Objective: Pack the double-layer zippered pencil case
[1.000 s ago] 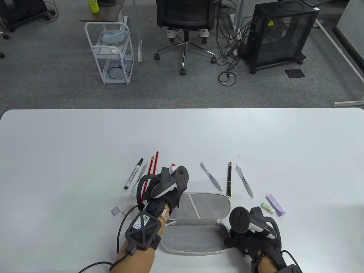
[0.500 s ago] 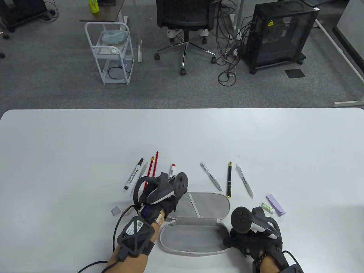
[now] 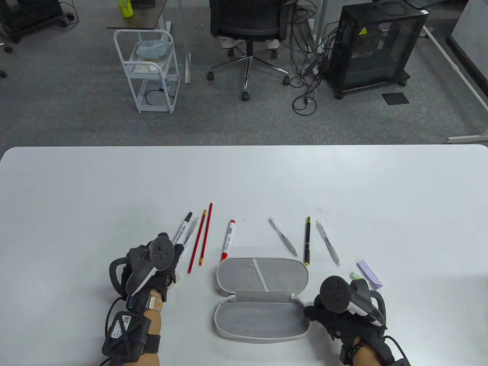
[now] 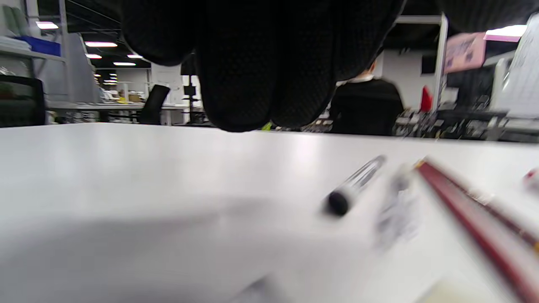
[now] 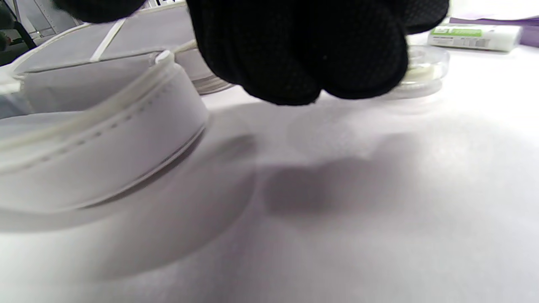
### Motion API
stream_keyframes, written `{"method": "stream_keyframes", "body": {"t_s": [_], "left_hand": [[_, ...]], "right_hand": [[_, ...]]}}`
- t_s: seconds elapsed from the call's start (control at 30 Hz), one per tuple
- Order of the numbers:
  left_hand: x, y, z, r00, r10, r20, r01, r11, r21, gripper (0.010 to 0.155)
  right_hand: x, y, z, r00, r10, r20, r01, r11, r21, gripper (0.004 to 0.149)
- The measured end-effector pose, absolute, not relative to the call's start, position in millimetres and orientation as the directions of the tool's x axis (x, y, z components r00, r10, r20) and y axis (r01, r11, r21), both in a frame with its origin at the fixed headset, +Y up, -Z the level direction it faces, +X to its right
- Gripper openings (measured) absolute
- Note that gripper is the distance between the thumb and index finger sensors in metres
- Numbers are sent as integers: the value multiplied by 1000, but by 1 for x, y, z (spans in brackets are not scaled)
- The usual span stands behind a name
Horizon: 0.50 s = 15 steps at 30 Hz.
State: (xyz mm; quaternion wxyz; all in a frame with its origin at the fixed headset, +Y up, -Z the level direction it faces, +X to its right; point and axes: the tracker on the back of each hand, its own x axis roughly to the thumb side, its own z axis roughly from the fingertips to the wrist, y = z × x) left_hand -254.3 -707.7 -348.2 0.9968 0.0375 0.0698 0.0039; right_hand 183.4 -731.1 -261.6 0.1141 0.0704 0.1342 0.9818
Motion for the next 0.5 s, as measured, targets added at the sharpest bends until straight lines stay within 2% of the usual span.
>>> {"method": "stream_keyframes", "body": {"t_s": [0.13,0.37,0.5], "left_hand": [[-261,-715,-358,979,29,-204,-22,999,38,63],[-243,-730,-401,950,-224,-219,203,972,-117,62],[-238,-738,-419,935,-264,-239,221,956,-194,63]], "right_hand": [[186,-731,-263,-964,250,92,-217,-936,276,64],[188,-731,-264,-961,262,86,-232,-936,263,64],[190,-730,-264,-959,270,83,-240,-935,263,65]]}}
